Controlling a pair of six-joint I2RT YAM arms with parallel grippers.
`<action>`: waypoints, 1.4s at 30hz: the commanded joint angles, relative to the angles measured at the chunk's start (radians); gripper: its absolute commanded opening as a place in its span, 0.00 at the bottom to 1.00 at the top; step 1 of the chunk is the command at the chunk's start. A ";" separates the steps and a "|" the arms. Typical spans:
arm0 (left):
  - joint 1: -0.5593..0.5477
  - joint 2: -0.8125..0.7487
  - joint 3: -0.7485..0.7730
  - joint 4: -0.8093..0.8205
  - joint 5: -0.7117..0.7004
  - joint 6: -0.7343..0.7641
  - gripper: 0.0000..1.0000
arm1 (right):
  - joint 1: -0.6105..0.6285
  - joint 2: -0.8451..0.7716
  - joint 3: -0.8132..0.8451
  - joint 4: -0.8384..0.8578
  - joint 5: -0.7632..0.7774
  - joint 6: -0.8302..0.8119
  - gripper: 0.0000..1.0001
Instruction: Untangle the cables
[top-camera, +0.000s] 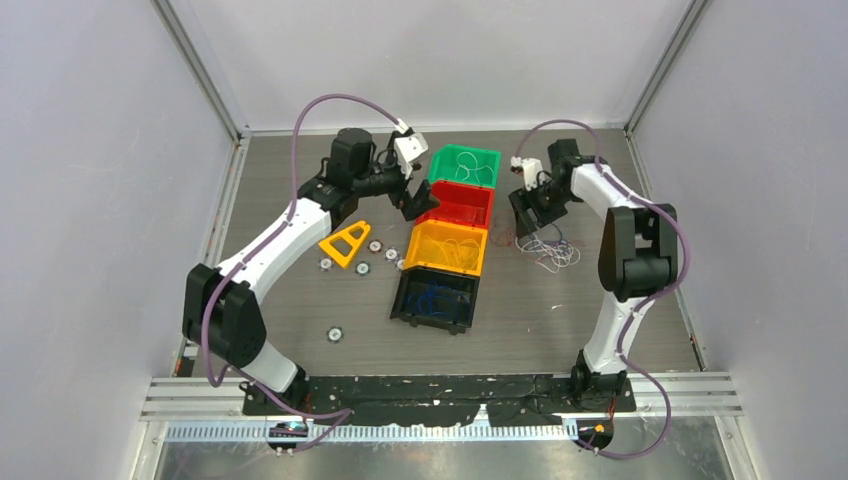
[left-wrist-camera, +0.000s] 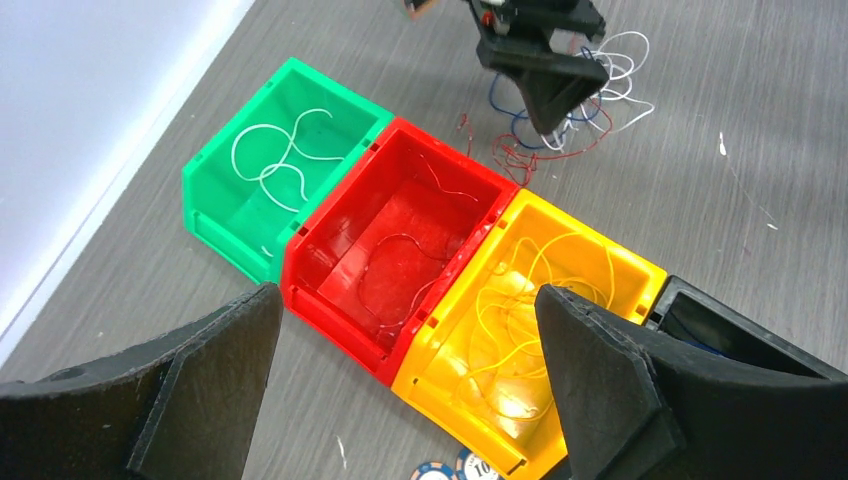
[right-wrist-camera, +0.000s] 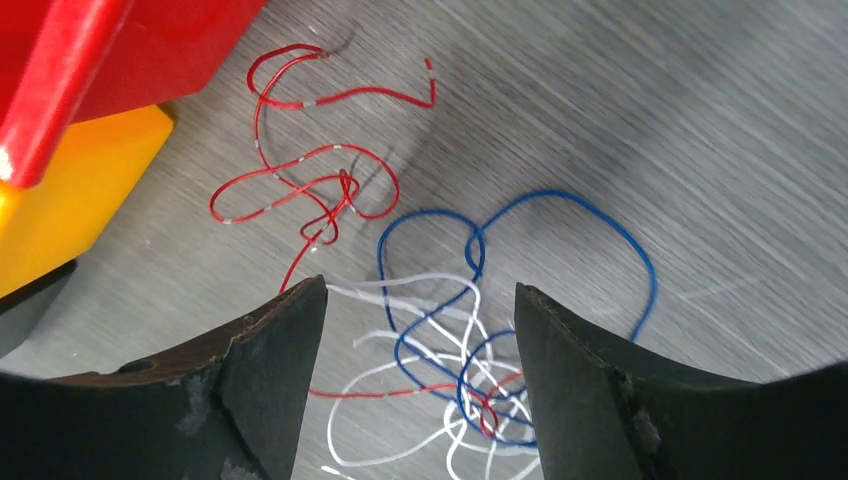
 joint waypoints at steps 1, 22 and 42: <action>0.000 0.011 0.051 0.030 -0.012 0.029 1.00 | 0.029 0.045 0.035 0.021 0.080 -0.024 0.73; -0.199 0.283 0.369 -0.166 0.192 0.262 0.92 | -0.086 -0.401 -0.058 -0.096 -0.317 -0.111 0.05; -0.230 0.208 0.193 -0.037 0.084 0.231 0.99 | 0.035 -0.079 -0.071 -0.016 0.034 -0.056 0.81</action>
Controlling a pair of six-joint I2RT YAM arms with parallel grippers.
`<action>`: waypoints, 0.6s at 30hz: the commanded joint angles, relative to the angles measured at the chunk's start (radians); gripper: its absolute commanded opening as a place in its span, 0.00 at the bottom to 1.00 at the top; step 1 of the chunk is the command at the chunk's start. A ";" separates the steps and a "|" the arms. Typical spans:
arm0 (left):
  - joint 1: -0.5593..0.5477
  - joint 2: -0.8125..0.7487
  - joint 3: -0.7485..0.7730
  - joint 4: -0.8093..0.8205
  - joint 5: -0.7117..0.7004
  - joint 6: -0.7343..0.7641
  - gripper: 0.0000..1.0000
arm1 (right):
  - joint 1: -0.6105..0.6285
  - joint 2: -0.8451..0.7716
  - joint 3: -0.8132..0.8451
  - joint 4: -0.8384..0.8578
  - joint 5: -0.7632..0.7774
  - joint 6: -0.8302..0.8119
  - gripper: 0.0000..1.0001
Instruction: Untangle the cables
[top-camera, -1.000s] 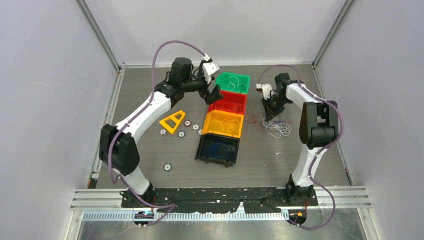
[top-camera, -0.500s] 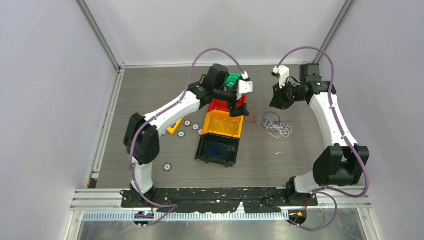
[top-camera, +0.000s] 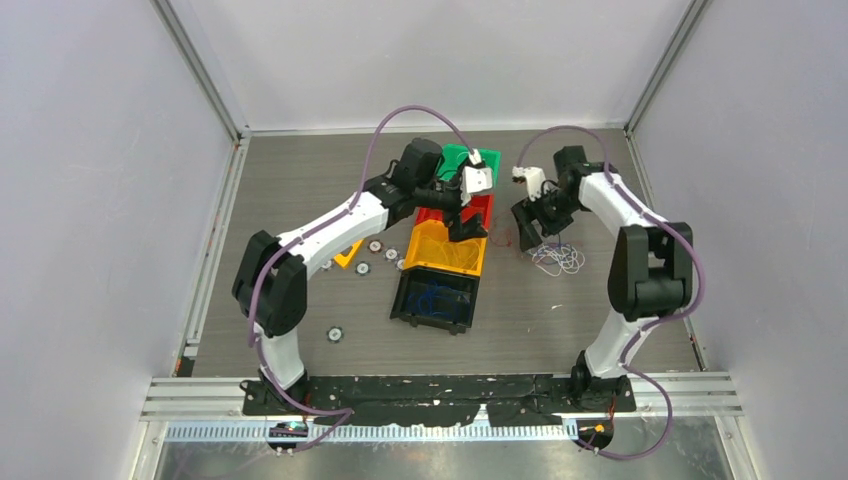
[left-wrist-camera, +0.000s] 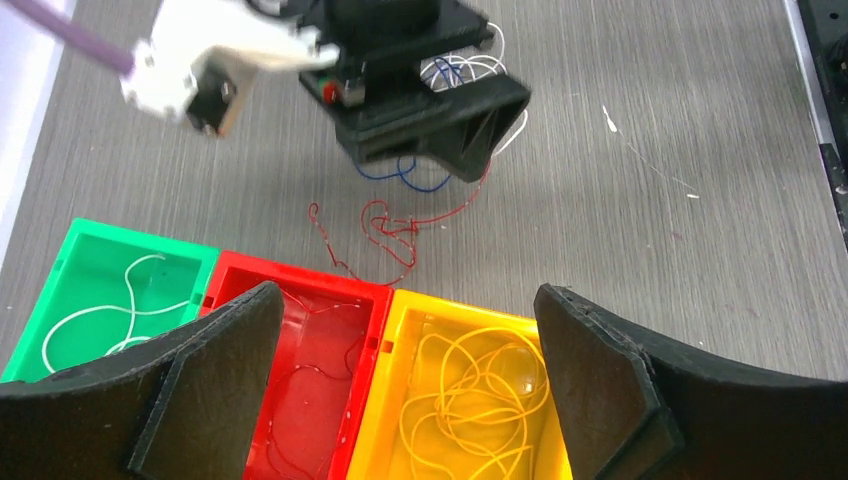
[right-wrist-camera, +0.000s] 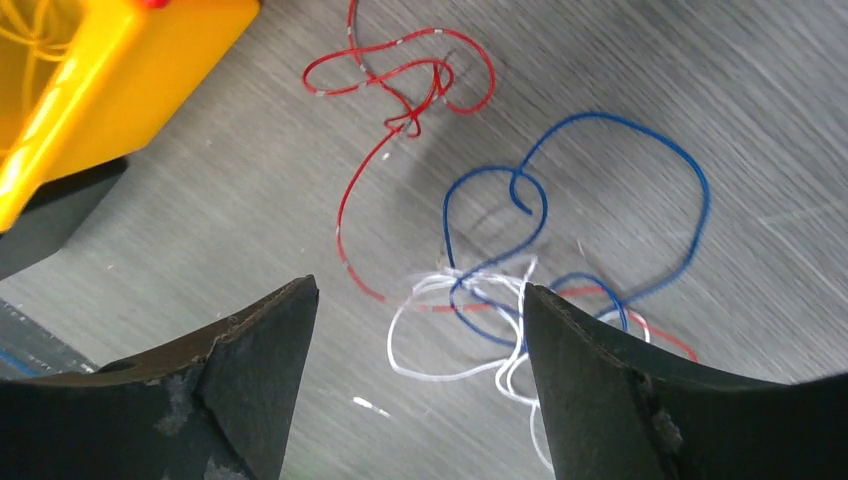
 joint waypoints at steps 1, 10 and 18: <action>-0.001 -0.086 -0.040 0.028 -0.027 0.043 0.99 | 0.045 0.093 0.041 0.084 0.082 0.026 0.79; 0.014 -0.114 -0.058 0.018 -0.035 0.051 0.97 | 0.005 0.133 0.044 0.073 0.113 -0.004 0.12; 0.015 -0.116 -0.050 0.023 -0.006 0.047 0.95 | -0.075 -0.086 0.037 -0.043 -0.201 -0.012 0.06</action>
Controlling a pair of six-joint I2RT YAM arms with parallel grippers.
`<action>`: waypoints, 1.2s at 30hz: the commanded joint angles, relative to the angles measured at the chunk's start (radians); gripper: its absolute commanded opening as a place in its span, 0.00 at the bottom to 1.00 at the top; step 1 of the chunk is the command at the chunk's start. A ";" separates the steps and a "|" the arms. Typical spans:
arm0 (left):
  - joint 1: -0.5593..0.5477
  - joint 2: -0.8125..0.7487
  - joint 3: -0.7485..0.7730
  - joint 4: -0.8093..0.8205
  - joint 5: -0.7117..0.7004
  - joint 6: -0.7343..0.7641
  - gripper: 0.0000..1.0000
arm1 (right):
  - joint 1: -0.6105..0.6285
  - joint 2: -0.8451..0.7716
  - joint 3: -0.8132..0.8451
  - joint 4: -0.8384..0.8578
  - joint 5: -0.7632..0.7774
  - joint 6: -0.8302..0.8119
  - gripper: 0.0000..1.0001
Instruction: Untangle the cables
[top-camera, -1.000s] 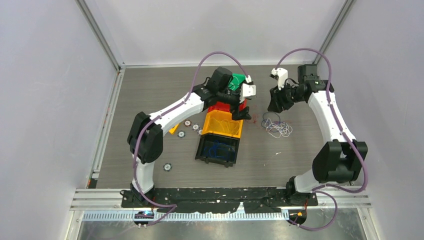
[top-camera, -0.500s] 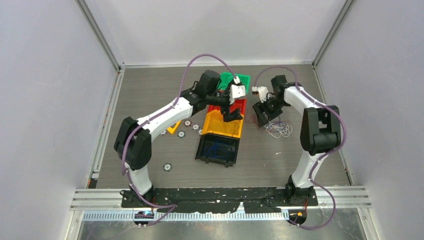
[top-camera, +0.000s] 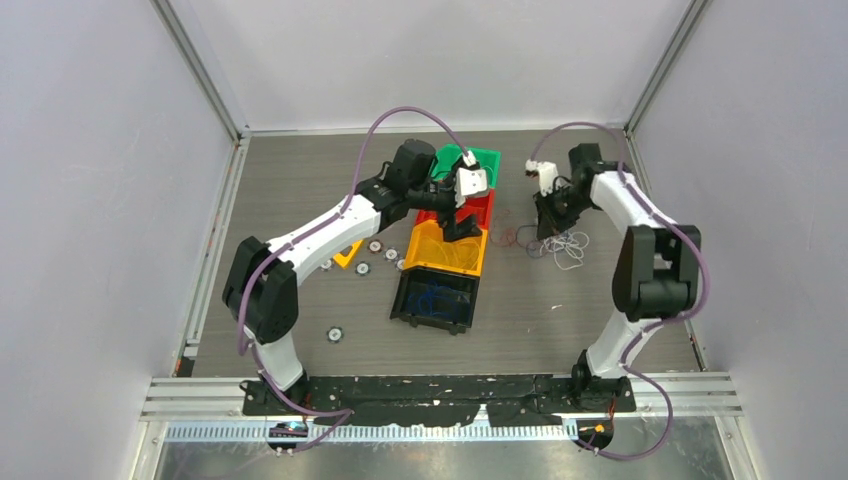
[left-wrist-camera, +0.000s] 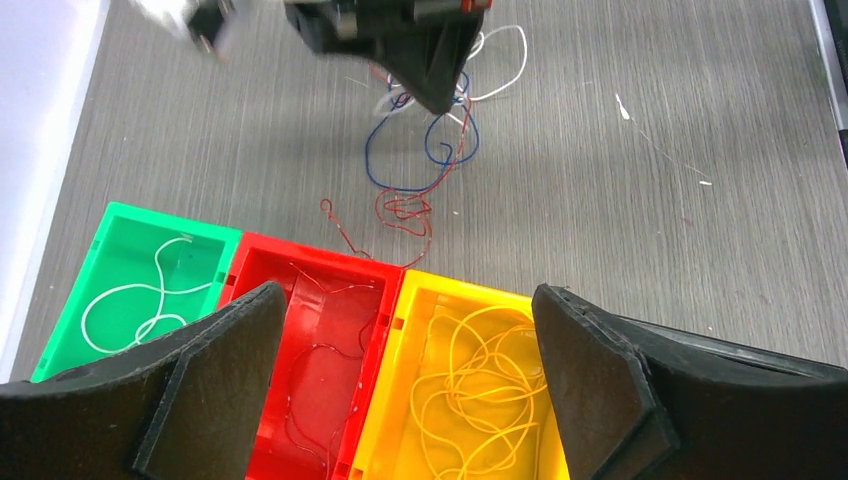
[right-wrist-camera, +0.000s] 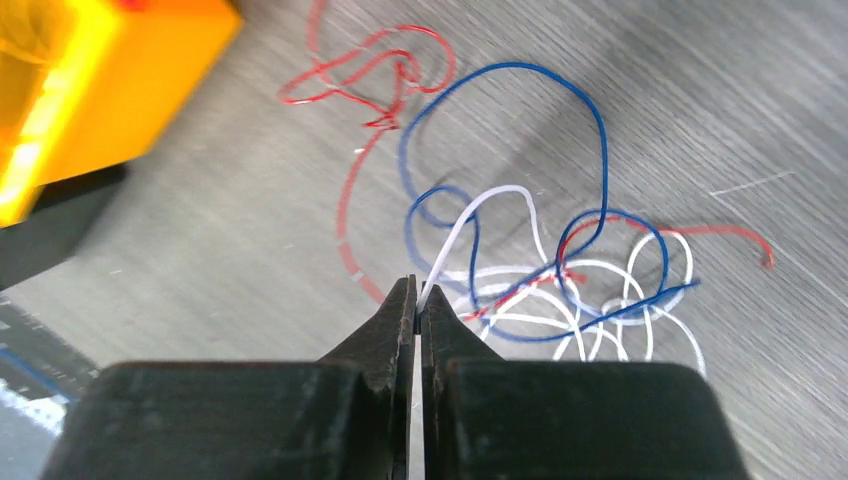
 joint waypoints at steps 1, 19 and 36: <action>0.004 -0.043 0.009 0.032 0.035 0.014 0.95 | -0.043 -0.184 0.025 -0.077 -0.232 -0.004 0.05; -0.085 0.174 0.280 0.148 0.120 -0.146 0.77 | -0.089 -0.469 0.071 0.012 -0.467 0.210 0.05; -0.128 0.267 0.174 0.253 0.042 -0.335 0.19 | -0.122 -0.567 0.191 0.196 -0.535 0.508 0.05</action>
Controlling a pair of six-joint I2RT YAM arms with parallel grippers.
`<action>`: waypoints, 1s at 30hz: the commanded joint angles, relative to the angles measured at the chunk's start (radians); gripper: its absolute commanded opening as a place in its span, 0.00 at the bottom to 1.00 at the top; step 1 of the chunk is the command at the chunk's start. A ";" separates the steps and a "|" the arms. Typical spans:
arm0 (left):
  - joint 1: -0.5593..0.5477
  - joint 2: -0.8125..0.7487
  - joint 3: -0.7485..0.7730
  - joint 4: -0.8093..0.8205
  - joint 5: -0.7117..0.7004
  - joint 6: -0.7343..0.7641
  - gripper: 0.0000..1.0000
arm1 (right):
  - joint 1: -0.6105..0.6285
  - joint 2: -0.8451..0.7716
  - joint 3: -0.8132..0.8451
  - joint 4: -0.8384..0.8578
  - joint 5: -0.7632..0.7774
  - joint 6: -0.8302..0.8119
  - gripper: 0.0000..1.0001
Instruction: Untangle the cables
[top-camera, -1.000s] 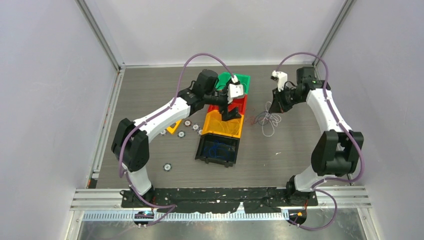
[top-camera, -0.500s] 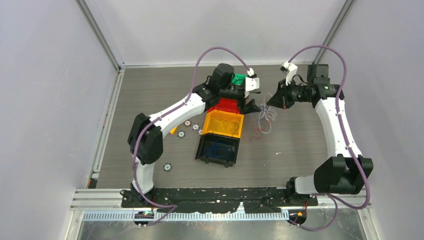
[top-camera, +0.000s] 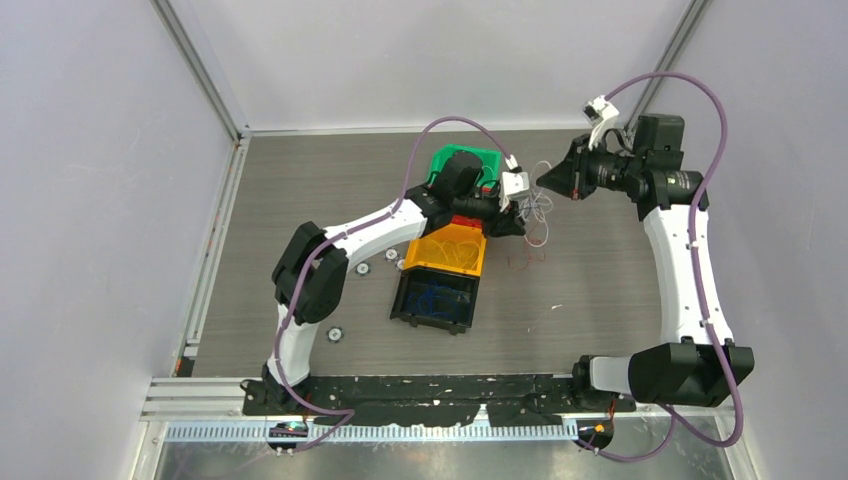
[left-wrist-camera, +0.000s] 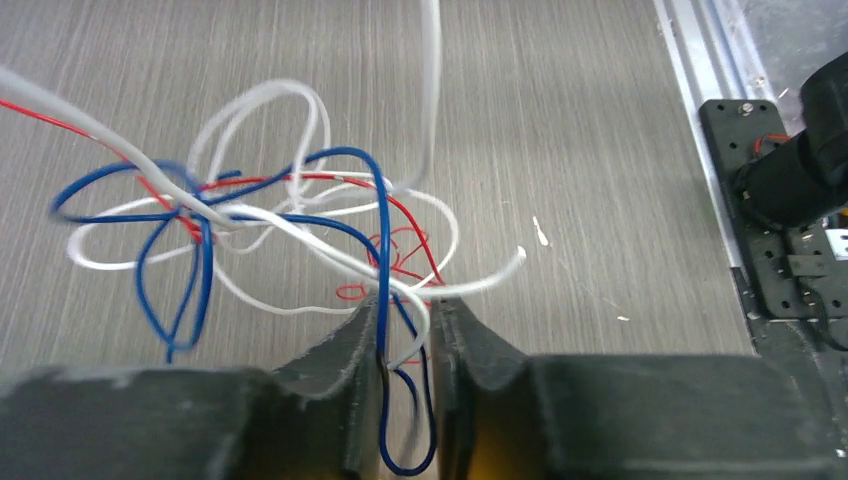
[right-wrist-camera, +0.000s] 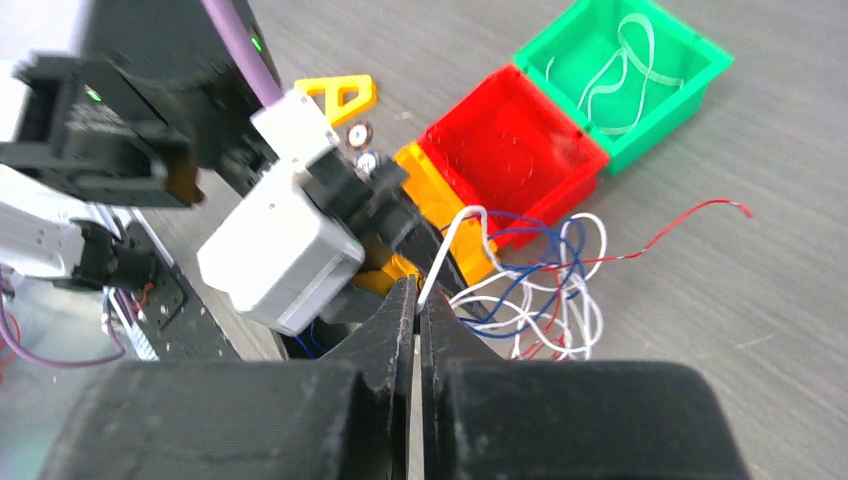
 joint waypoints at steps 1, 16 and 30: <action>-0.002 0.009 -0.013 0.068 -0.023 -0.042 0.16 | -0.046 -0.051 0.113 0.145 -0.077 0.174 0.05; -0.003 -0.010 -0.038 0.035 0.006 -0.005 0.00 | -0.364 -0.011 0.285 0.526 -0.035 0.542 0.05; -0.016 0.007 -0.042 -0.056 0.008 0.022 0.00 | -0.476 0.076 0.441 0.679 -0.033 0.695 0.05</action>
